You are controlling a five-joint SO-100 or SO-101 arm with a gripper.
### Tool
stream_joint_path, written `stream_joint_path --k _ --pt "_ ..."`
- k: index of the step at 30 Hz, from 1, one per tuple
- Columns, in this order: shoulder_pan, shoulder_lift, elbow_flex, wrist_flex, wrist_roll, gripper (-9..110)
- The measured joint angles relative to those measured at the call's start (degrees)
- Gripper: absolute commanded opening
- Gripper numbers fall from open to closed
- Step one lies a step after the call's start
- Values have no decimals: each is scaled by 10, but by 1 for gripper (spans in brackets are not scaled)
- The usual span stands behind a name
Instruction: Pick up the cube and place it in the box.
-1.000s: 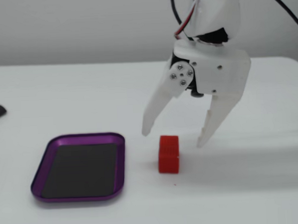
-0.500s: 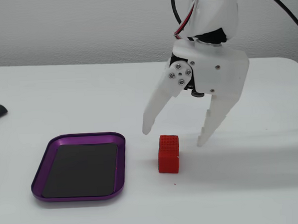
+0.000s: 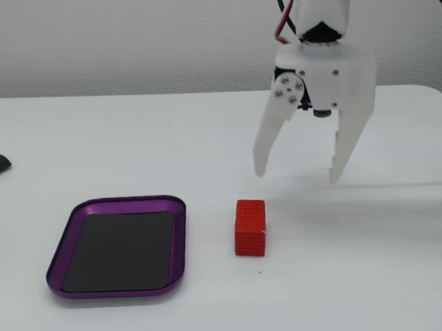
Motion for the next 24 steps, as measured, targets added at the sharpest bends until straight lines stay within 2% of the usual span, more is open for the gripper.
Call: stream_joint_path --k 9,16,24 --pt "6 1 -4 -5 -22 27" --pt "-65 0 -64 4 -22 27" --pt "-100 -1 -72 -18 -7 27"
